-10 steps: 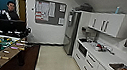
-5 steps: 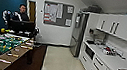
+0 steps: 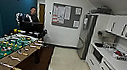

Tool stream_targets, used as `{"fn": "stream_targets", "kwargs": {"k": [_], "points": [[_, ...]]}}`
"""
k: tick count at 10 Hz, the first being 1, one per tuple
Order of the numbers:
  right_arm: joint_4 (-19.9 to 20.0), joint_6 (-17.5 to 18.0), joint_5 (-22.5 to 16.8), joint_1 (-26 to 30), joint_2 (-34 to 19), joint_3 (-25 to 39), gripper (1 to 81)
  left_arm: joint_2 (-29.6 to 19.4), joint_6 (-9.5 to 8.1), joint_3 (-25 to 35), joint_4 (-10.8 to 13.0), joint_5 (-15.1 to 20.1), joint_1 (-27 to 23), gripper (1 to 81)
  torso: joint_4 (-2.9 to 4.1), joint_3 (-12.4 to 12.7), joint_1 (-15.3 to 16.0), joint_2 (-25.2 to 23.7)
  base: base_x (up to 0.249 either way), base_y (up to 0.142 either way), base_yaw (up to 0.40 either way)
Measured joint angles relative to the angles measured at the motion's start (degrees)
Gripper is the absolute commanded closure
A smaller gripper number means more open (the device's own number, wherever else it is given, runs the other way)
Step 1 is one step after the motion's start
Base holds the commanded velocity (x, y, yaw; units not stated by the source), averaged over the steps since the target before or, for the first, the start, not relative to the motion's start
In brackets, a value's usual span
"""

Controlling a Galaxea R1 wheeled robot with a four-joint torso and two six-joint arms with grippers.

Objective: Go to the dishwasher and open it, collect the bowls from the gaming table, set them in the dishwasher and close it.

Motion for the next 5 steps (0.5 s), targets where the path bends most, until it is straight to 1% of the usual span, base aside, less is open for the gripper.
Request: {"fn": "stream_targets", "kwargs": {"k": [5], "points": [[-0.01,0.0,0.04,0.0,0.02,0.0,1.0,-0.02,0.02,0.02,0.01,-0.3,0.13,1.0,0.0,0.0,-0.02,0.0,0.0,0.0,0.22]]}}
